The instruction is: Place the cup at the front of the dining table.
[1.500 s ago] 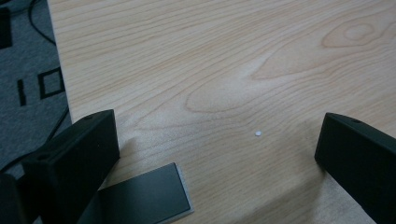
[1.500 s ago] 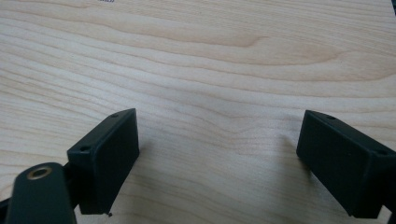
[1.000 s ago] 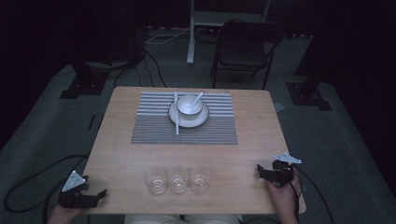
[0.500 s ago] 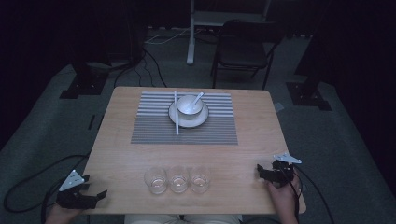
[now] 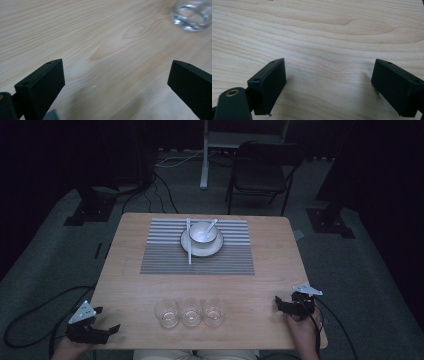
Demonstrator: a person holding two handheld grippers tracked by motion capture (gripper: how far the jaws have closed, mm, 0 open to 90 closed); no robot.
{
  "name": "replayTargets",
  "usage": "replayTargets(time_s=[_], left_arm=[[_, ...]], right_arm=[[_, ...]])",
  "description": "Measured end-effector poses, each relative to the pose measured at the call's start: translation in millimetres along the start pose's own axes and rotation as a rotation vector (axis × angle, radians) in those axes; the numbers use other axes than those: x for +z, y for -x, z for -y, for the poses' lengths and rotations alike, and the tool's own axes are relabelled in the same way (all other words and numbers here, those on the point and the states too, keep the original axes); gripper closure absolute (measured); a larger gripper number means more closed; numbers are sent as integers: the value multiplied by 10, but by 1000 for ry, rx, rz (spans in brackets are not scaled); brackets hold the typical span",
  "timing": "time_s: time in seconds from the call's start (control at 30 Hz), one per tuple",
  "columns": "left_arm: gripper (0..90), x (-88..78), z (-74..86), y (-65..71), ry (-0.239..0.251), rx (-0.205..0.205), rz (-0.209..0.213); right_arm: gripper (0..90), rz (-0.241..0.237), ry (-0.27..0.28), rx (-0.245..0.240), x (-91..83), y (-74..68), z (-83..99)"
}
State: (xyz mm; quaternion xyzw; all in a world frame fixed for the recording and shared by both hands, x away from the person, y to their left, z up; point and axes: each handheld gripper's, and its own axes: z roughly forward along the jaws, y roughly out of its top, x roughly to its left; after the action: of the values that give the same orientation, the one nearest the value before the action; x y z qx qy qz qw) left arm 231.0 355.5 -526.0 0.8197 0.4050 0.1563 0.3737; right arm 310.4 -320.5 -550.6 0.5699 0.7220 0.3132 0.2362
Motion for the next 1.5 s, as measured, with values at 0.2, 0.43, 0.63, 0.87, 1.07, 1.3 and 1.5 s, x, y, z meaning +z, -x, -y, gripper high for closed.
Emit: replayTargets(time_s=[0.2, 0.43, 0.63, 0.87, 1.07, 1.3, 1.5], left_arm=[[11, 16, -113, 63, 33, 8, 60], [11, 55, -226, 139, 46, 36, 93], [11, 111, -374, 264, 55, 74, 138], [11, 167, -574, 383, 67, 119, 186], [11, 206, -756, 508, 68, 160, 233], [11, 369, -931, 643, 42, 204, 272], [11, 491, -1063, 759, 29, 236, 284]], right_arm=[[119, 0, 0, 0, 0, 0, 0], [120, 0, 0, 0, 0, 0, 0], [120, 0, 0, 0, 0, 0, 0], [120, 0, 0, 0, 0, 0, 0], [120, 0, 0, 0, 0, 0, 0], [120, 0, 0, 0, 0, 0, 0], [120, 0, 0, 0, 0, 0, 0]])
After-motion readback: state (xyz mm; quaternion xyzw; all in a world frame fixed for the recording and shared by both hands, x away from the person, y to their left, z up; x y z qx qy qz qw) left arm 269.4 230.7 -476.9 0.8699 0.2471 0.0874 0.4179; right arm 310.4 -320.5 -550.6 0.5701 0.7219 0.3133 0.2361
